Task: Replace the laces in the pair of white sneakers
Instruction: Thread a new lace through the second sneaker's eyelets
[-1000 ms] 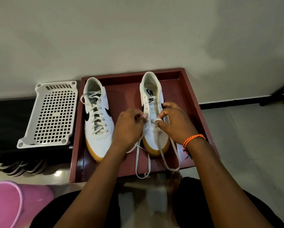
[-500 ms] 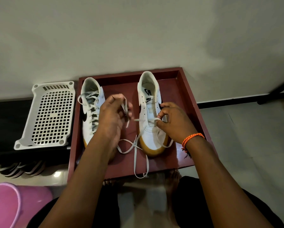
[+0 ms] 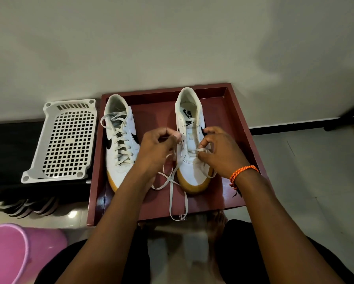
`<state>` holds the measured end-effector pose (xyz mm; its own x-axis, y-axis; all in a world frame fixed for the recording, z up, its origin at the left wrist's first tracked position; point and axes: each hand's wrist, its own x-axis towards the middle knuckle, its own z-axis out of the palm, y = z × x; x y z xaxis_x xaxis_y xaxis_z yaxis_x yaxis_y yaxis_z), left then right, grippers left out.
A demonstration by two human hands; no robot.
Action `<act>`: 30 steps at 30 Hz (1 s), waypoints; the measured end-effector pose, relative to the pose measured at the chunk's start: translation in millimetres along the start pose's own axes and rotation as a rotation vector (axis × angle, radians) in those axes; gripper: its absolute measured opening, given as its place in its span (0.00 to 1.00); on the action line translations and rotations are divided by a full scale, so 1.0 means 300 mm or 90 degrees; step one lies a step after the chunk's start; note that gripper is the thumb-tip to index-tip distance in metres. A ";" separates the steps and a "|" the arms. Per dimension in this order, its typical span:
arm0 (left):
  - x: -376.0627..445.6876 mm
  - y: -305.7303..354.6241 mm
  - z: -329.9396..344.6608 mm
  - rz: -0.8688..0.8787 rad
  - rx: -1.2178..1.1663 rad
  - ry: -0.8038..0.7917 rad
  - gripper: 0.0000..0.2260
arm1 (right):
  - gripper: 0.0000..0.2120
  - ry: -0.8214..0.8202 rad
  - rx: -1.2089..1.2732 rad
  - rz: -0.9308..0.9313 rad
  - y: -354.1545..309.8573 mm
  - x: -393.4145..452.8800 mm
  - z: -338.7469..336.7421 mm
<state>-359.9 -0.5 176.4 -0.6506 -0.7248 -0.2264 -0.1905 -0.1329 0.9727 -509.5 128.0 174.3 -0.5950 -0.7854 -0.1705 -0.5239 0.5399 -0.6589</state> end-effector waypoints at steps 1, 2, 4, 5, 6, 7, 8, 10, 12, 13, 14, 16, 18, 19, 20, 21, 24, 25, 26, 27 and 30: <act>-0.003 0.013 -0.005 -0.010 -0.066 -0.008 0.10 | 0.04 -0.001 0.001 0.003 0.000 0.000 0.000; -0.004 0.025 -0.010 -0.015 -0.121 -0.018 0.12 | 0.04 -0.003 0.002 0.004 0.000 0.001 0.001; -0.004 0.047 -0.017 -0.008 -0.227 -0.043 0.11 | 0.05 -0.007 0.001 0.010 0.001 0.002 0.002; -0.004 0.055 -0.021 0.002 -0.283 -0.053 0.09 | 0.05 -0.007 -0.002 0.013 0.003 0.001 0.001; -0.007 0.064 -0.024 0.010 -0.339 -0.061 0.07 | 0.05 -0.007 -0.005 0.015 0.003 0.001 0.000; -0.009 0.071 -0.027 0.012 -0.392 -0.064 0.06 | 0.05 -0.008 -0.005 0.016 0.004 0.000 -0.002; -0.009 0.077 -0.032 0.006 -0.441 -0.058 0.05 | 0.05 -0.009 -0.004 0.015 0.003 0.000 -0.003; -0.004 0.079 -0.044 -0.021 -0.474 -0.018 0.05 | 0.06 -0.014 0.003 0.016 -0.001 -0.003 -0.006; 0.012 0.059 -0.052 -0.041 -0.317 0.047 0.03 | 0.06 -0.016 0.006 0.017 -0.003 -0.005 -0.008; 0.018 0.043 -0.052 -0.029 -0.163 0.077 0.02 | 0.06 -0.018 0.005 0.018 -0.003 -0.006 -0.009; 0.024 0.015 -0.048 0.002 0.005 0.095 0.05 | 0.06 -0.020 0.006 0.020 -0.004 -0.008 -0.011; 0.025 -0.039 -0.030 0.077 0.309 0.066 0.10 | 0.06 -0.024 0.006 0.017 -0.006 -0.010 -0.014; 0.015 -0.069 -0.002 0.137 0.476 0.022 0.14 | 0.06 -0.021 0.001 0.013 -0.006 -0.011 -0.015; 0.019 -0.078 0.005 0.154 0.499 0.022 0.13 | 0.06 -0.020 -0.002 0.011 -0.006 -0.011 -0.015; 0.022 -0.082 0.009 0.163 0.491 0.026 0.12 | 0.06 -0.022 -0.003 0.011 -0.007 -0.012 -0.015; 0.026 -0.077 0.008 0.164 0.467 0.029 0.11 | 0.06 -0.024 -0.003 0.012 -0.008 -0.012 -0.015; 0.024 -0.042 -0.006 0.106 0.280 0.013 0.09 | 0.06 -0.028 0.000 0.013 -0.009 -0.014 -0.017; 0.017 -0.022 -0.011 0.077 0.202 0.000 0.08 | 0.06 -0.027 0.000 0.012 -0.009 -0.014 -0.017; 0.010 -0.004 -0.014 0.051 0.119 -0.013 0.08 | 0.05 -0.026 -0.002 0.011 -0.008 -0.013 -0.016; 0.007 0.011 -0.017 0.026 0.033 -0.024 0.07 | 0.05 -0.026 -0.004 0.011 -0.007 -0.012 -0.015; -0.006 0.055 -0.027 -0.018 -0.182 -0.045 0.05 | 0.05 -0.028 -0.012 0.015 -0.004 -0.008 -0.013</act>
<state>-355.9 -6.7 193.3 -0.6996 -0.6707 -0.2465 -0.0001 -0.3448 0.9387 -509.7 130.3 178.3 -0.5803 -0.7847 -0.2178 -0.5216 0.5635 -0.6406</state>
